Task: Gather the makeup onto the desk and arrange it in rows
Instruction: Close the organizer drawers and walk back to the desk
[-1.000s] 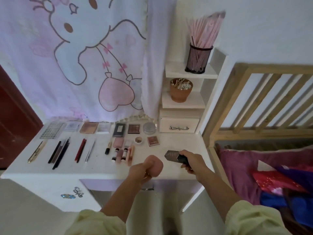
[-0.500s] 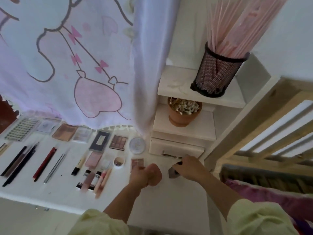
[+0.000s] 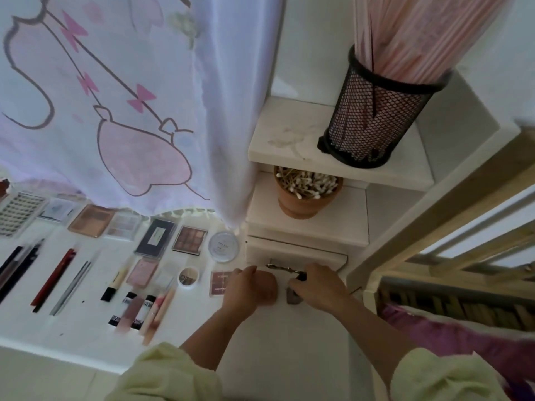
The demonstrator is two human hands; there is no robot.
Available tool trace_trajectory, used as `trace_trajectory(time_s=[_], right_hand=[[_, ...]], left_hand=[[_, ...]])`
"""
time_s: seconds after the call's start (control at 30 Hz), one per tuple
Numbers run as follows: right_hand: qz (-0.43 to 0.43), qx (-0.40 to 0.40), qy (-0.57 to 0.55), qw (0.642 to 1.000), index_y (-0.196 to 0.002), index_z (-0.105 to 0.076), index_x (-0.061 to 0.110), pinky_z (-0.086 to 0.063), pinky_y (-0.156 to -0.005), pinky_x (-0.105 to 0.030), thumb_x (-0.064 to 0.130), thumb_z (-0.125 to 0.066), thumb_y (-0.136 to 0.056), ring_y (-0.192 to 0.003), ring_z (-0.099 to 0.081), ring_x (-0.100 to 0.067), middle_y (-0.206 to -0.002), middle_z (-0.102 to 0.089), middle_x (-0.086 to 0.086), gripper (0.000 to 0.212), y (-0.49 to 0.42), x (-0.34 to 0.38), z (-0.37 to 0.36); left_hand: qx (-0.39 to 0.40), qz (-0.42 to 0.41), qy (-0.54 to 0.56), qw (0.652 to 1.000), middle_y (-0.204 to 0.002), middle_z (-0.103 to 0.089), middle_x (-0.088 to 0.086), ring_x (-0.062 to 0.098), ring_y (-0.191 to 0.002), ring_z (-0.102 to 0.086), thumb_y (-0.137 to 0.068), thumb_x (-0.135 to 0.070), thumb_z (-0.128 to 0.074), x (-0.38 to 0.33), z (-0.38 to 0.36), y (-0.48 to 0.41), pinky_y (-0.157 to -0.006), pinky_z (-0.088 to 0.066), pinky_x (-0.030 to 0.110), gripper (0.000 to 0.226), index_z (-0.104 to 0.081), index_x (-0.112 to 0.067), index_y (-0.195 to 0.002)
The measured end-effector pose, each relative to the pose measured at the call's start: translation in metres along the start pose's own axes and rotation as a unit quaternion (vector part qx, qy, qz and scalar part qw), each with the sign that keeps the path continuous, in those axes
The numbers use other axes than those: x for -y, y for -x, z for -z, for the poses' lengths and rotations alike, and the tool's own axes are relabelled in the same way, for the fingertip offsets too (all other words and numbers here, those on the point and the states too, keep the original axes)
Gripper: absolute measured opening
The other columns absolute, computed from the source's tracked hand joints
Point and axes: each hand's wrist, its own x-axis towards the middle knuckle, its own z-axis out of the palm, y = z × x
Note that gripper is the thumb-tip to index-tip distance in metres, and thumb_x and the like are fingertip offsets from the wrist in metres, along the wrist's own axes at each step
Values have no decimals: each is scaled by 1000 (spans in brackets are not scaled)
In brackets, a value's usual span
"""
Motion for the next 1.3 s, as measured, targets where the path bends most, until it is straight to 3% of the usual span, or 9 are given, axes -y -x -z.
trace_trajectory(time_s=[0.1, 0.3, 0.47, 0.57, 0.63, 0.73, 0.87, 0.97, 1.3], right_hand=[[8, 7, -18, 1000, -61, -47, 19, -37, -54, -27, 40, -55, -86, -71, -58, -21, -66, -56, 3, 34, 1, 1, -2], [13, 4, -29, 999, -71, -46, 19, -37, -60, -30, 58, -44, -92, -77, -59, -24, -76, -56, 0, 44, 3, -2, -4], [125, -125, 212, 961, -113, -57, 11, -43, -82, -35, 49, -43, -96, -108, -55, -27, -113, -59, -7, 44, 15, 11, 7], [249, -194, 279, 907, -83, -67, 13, -48, -66, -36, 36, -56, -84, -79, -62, -24, -82, -63, -5, 26, 30, 33, 0], [306, -205, 265, 891, -65, -61, 17, -45, -54, -31, 33, -48, -79, -62, -57, -19, -65, -58, 0, 25, 37, 52, -7], [365, -174, 233, 884, -64, -56, 15, -39, -50, -30, 29, -40, -80, -57, -53, -20, -63, -54, -2, 27, 50, 94, -17], [383, -91, 238, 888, -109, -57, 13, -41, -79, -35, 27, -38, -97, -101, -54, -24, -109, -56, -5, 26, 62, 142, -50], [409, -50, 240, 879, -119, -53, 15, -40, -85, -34, 29, -38, -98, -110, -53, -24, -117, -53, -2, 30, 83, 184, -82], [586, 33, 293, 754, -108, -55, 6, -40, -85, -36, 22, -44, -93, -109, -50, -28, -112, -54, -10, 25, 213, 358, -230]], left_hand=[[37, -38, -61, 997, -136, -36, 9, 27, -123, -44, -78, -29, -75, 6, -5, 5, -101, -39, 30, 87, -26, -23, -150], [1, -97, -161, 982, -144, -33, 3, 25, -130, -32, -87, -41, -62, 20, -9, 12, -106, -33, 30, 76, -24, -24, -150], [-33, -116, -96, 988, -140, -41, 1, 20, -130, -36, -87, -33, -63, 21, 0, 21, -99, -39, 29, 59, -41, -27, -141], [-93, -131, -36, 986, -131, -49, -4, 17, -125, -42, -91, -35, -59, 28, 14, 33, -97, -41, 27, 41, -54, -27, -131], [-148, -134, -2, 980, -122, -54, -6, 14, -115, -50, -94, -32, -57, 36, 26, 44, -90, -45, 23, 30, -61, -25, -122], [-222, -96, 25, 970, -117, -60, -3, 14, -110, -55, -95, -23, -55, 62, 47, 64, -86, -40, 19, 24, -65, -21, -116], [-285, -22, 34, 958, -120, -62, -2, 13, -110, -55, -96, -21, -53, 112, 78, 105, -91, -43, 23, 24, -65, -22, -116], [-314, 23, 48, 948, -119, -62, -4, 12, -109, -55, -96, -20, -52, 153, 105, 144, -92, -45, 25, 24, -65, -24, -115], [-435, 217, 43, 873, -114, -64, 0, 18, -111, -55, -90, -19, -59, 320, 186, 351, -89, -45, 28, 22, -67, -21, -111]])
